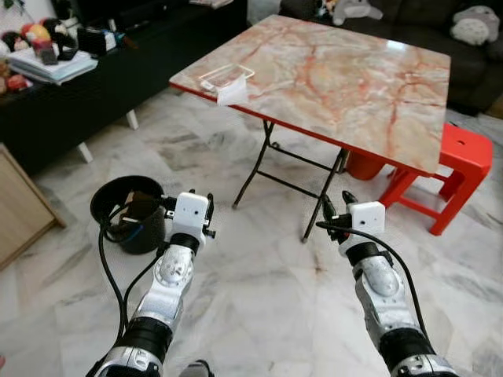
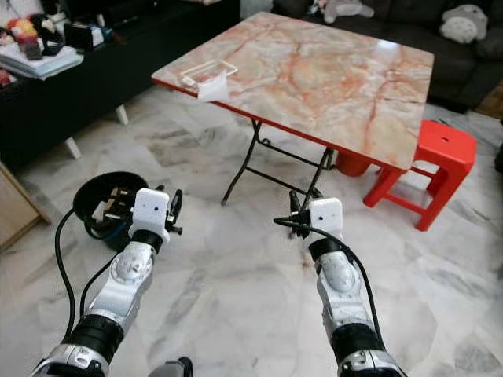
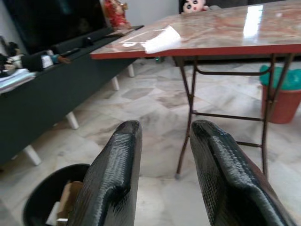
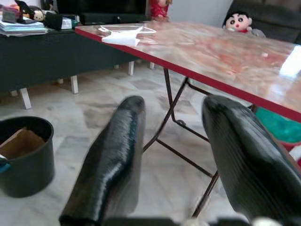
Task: Picking trash to rubbish bin
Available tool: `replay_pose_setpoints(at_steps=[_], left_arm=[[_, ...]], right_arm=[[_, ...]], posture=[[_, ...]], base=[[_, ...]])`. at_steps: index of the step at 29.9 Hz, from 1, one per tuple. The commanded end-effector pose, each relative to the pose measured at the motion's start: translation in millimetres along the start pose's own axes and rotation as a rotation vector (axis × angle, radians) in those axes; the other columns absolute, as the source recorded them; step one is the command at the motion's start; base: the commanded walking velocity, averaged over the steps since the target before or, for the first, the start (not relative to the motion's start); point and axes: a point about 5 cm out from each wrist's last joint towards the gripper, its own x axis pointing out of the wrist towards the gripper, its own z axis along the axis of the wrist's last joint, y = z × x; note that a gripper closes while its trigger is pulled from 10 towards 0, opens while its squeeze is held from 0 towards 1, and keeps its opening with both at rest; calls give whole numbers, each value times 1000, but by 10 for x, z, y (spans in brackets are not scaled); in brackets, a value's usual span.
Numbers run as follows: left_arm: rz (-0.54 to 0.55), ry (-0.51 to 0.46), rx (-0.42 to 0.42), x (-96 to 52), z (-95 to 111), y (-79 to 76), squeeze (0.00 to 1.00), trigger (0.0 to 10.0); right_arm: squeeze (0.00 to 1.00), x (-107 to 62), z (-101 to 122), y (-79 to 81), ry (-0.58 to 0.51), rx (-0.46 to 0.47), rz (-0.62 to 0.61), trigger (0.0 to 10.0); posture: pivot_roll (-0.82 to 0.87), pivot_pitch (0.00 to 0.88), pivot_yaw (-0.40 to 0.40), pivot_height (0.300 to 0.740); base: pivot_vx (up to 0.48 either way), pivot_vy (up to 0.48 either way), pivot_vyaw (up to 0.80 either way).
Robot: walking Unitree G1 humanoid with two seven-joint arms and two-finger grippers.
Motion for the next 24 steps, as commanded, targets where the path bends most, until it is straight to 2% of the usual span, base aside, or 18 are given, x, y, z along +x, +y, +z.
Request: replay_pose_setpoints(at_steps=[1,24], left_arm=[[8,-4,-5,9,17,-4,0,10000],[26,0,-2,23,13,19,0,10000]], right_arm=[[0,12,31,-29,-12,10,-12,10000],[0,29,49,-12,-15,-3,0,10000]], posture=[[174,74,-76,740],[173,85,-80,740]], base=[[277,0,0],[346,0,17]])
